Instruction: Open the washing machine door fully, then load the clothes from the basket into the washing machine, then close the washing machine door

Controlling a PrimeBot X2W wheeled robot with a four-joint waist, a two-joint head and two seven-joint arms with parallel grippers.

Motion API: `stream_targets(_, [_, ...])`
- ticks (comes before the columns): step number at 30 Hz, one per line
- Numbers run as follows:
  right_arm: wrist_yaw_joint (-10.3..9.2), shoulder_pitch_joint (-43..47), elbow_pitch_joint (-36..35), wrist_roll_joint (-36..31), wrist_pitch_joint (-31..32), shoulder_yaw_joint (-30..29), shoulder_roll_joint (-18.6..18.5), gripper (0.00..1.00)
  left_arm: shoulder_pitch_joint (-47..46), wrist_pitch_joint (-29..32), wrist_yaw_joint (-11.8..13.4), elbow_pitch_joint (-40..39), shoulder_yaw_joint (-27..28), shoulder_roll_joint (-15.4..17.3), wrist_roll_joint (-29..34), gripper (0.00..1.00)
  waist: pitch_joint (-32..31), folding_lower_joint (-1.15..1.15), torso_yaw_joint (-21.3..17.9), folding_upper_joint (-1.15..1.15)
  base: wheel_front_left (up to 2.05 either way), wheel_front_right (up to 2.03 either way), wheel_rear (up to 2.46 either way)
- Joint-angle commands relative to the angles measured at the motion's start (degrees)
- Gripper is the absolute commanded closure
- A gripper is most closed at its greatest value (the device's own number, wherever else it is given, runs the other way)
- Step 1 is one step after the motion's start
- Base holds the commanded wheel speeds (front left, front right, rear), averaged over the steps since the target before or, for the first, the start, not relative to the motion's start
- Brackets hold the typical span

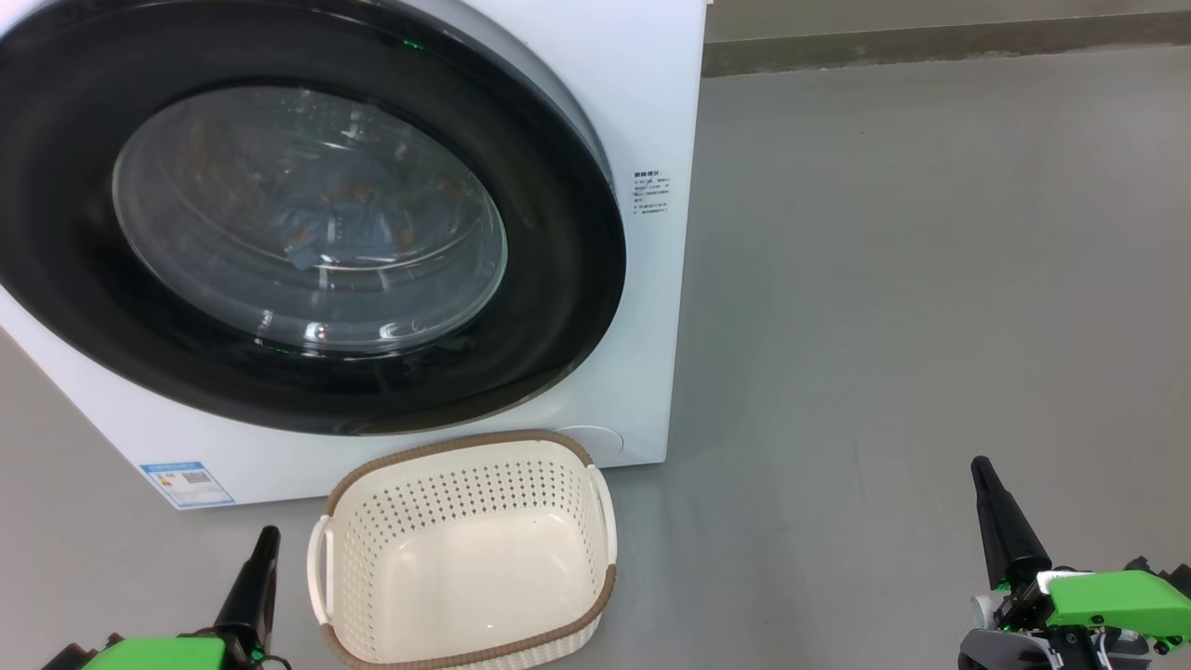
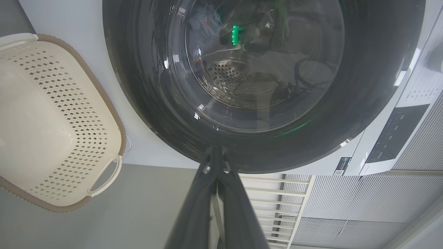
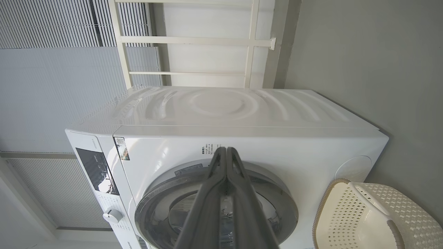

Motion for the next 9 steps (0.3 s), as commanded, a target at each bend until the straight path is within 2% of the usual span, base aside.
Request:
stream_targets(1, [0.09, -0.5, -1.8, 0.1, 0.5, 1.2, -0.2, 1.00, -2.4, 0.4, -0.2, -1.6, 2.0, 0.8, -0.5, 1.00, 0.0, 0.00, 0.0, 0.00, 0.00, 0.00, 0.00])
stream_targets(9, [0.09, -0.5, -1.8, 0.1, 0.5, 1.2, -0.2, 1.00, -2.4, 0.4, -0.2, -1.6, 2.0, 0.8, -0.5, 1.00, 0.0, 0.00, 0.0, 0.00, 0.00, 0.00, 0.00])
